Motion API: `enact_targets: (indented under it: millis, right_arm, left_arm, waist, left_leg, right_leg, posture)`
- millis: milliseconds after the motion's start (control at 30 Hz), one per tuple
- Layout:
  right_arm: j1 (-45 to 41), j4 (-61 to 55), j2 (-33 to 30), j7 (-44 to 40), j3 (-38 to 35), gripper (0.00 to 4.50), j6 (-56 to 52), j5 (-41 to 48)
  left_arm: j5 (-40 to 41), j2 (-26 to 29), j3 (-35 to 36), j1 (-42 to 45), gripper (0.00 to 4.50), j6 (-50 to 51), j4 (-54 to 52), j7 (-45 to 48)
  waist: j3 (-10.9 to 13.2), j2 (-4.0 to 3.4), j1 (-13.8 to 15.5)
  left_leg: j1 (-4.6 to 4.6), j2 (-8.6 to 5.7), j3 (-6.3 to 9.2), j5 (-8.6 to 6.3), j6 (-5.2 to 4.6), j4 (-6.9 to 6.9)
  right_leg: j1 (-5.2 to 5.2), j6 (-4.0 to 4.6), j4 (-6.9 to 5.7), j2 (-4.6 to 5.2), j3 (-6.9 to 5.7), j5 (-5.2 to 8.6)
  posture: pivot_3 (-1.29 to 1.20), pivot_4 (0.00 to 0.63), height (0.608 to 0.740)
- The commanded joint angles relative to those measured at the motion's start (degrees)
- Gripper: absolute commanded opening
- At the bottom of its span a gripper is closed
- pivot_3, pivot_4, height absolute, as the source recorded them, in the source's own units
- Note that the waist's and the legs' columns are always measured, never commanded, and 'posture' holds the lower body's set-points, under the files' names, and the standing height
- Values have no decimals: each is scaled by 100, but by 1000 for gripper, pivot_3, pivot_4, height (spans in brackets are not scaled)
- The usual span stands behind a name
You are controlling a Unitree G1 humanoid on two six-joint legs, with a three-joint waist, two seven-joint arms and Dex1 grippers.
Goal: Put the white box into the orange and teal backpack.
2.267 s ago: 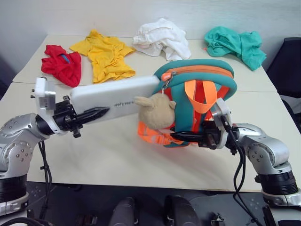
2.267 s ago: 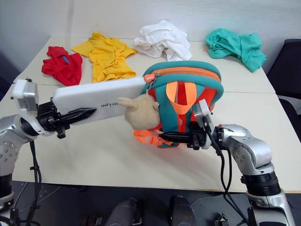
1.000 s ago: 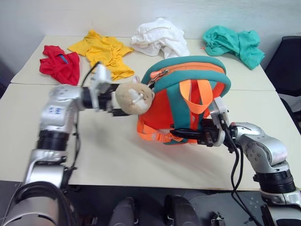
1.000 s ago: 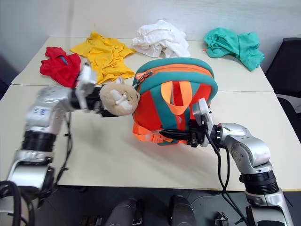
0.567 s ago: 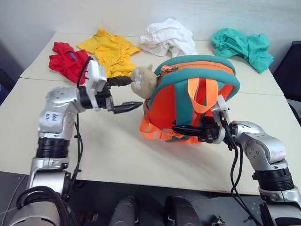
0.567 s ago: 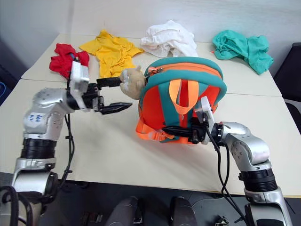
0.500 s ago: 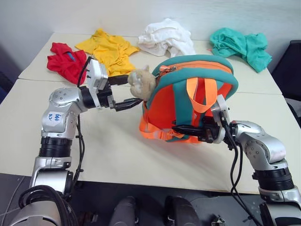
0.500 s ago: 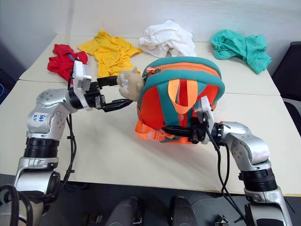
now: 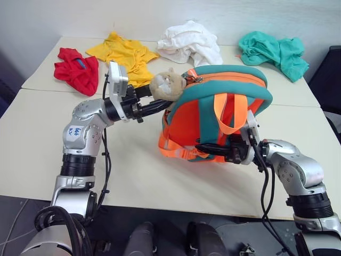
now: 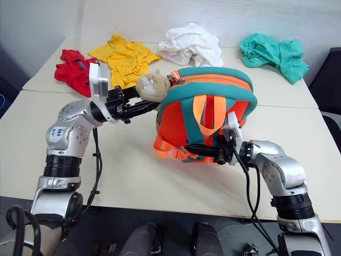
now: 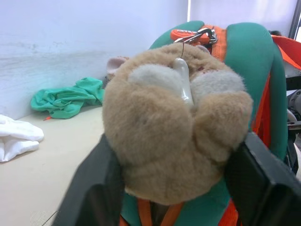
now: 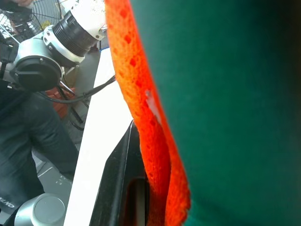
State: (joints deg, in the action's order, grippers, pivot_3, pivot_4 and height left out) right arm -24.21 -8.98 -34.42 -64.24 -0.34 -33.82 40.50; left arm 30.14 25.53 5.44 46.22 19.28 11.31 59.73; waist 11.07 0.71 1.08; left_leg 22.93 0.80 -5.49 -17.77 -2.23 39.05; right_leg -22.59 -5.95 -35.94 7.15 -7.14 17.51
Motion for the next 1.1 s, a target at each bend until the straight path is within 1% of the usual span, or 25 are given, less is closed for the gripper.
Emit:
enact_targets:
  millis: [33,100,200,267,367,433,533,600,667,733,767,800,833,867,933,1033,1067,1100]
  right_arm:
    - [69,-226,38,129,-173,536,20,84]
    - [99,-257,50,195,-200,536,34,103]
    - [153,-305,60,284,-240,536,47,120]
    - [195,-343,73,353,-274,536,56,134]
    - [258,-387,98,444,-324,536,58,168]
    - [302,-413,123,500,-352,536,69,176]
    - [373,-466,188,587,-392,536,95,191]
    - [418,-479,265,671,-425,536,136,188]
    - [445,-483,326,730,-449,536,173,179]
    - [477,-498,378,818,-494,536,112,227]
    - [494,-499,406,934,-548,536,114,218]
    - [525,-530,301,870,-518,869,-68,300]
    - [541,-500,227,796,-482,1243,256,30]
    - [586,-456,126,670,-524,1458,379,-41]
    - [672,-356,-55,521,-648,2147,647,-199]
    - [1073,-198,-763,-67,-933,3184,843,-351]
    - [1168,-139,-916,-206,-993,3562,922,-367]
    - [1252,-46,-1042,-292,-1101,3898,1026,-400]
  left_arm:
    - [-114,371,335,24,1609,-156,130,-150]
    - [-305,604,380,69,1374,-256,401,-261]
    - [-803,1009,216,98,1352,-476,838,-371]
    - [-1030,1155,122,96,1352,-443,1028,-501]
    - [-1384,1375,-310,-162,1352,-309,999,-230]
    - [-1483,1460,-637,-432,1352,18,825,3]
    - [-1592,1406,-975,-895,1352,209,488,52]
    - [-1471,1102,-910,-1161,1352,320,310,-234]
    - [-1409,838,-812,-1325,1352,696,216,-618]
    - [-1504,771,-871,-1598,1352,487,25,-628]
    - [-1561,762,-853,-1714,1661,279,-80,-670]
    - [-1535,728,-751,-1816,2007,201,-202,-780]
    - [-1404,770,-593,-1946,2288,216,-385,-780]
    - [-1346,934,-417,-2113,2600,202,-583,-756]
    - [-1151,1287,-65,-2462,3289,155,-881,-489]
    - [-819,1985,721,-3232,4299,92,-1176,-51]
    - [-733,2109,893,-3416,4500,72,-1239,18]
    - [-717,2240,1097,-3642,4500,2,-1289,47]
  waist:
    - [0,0,-9]
    - [0,0,-23]
    - [0,0,-31]
    - [0,0,-31]
    - [0,0,-20]
    - [-1,-1,-27]
    - [-1,-1,-39]
    - [-1,-1,-41]
    - [-1,-1,-29]
    - [-1,-1,-33]
    - [-1,-1,-37]
    - [-1,-1,-38]
    - [-1,-1,-46]
    - [-1,-1,-54]
    - [-1,-1,-107]
    - [0,-3,-132]
    - [1,-3,-126]
    - [1,-4,-123]
  left_leg:
    - [0,0,0,0,0,0]
    - [-1,1,1,0,1,0]
    - [-2,1,2,1,1,0]
    - [-1,1,1,1,1,-1]
    - [0,0,1,0,1,-1]
    - [-1,-1,1,0,0,-2]
    - [-1,0,0,0,0,-2]
    - [-1,1,1,0,0,-2]
    - [-1,2,5,0,0,-1]
    - [-1,1,8,0,0,0]
    - [-2,0,7,0,0,0]
    - [-2,1,8,0,0,-1]
    - [-2,1,8,0,1,-1]
    - [-2,1,8,0,1,-3]
    - [-1,2,8,0,1,-4]
    - [-1,3,7,-2,4,-12]
    - [-1,4,6,-3,5,-18]
    - [-2,4,6,-4,5,-18]
  right_leg:
    - [0,0,0,0,-1,0]
    - [0,0,0,-1,-1,0]
    - [1,0,-1,-2,-2,0]
    - [0,0,0,-2,-3,0]
    - [0,0,0,-2,-3,0]
    - [1,0,0,-1,-1,0]
    - [0,0,-1,-1,1,0]
    - [0,0,-2,0,6,0]
    - [2,0,-1,11,21,0]
    - [3,0,-3,27,34,0]
    - [3,0,-3,29,36,0]
    - [3,0,-2,29,38,0]
    - [3,0,-2,30,40,0]
    - [2,0,-1,32,42,0]
    - [1,1,0,34,46,0]
    - [-4,2,5,36,48,1]
    - [-4,3,10,38,49,2]
    - [-3,4,11,40,48,2]
  posture:
    - [0,150,740]
    - [0,150,740]
    - [0,150,740]
    - [0,150,740]
    - [0,150,740]
    - [0,150,740]
    - [0,150,740]
    - [0,150,740]
    - [0,150,740]
    - [0,150,740]
    - [0,150,740]
    - [0,150,740]
    - [0,150,740]
    - [0,150,740]
    - [0,150,740]
    - [0,150,740]
    - [0,150,740]
    - [0,150,740]
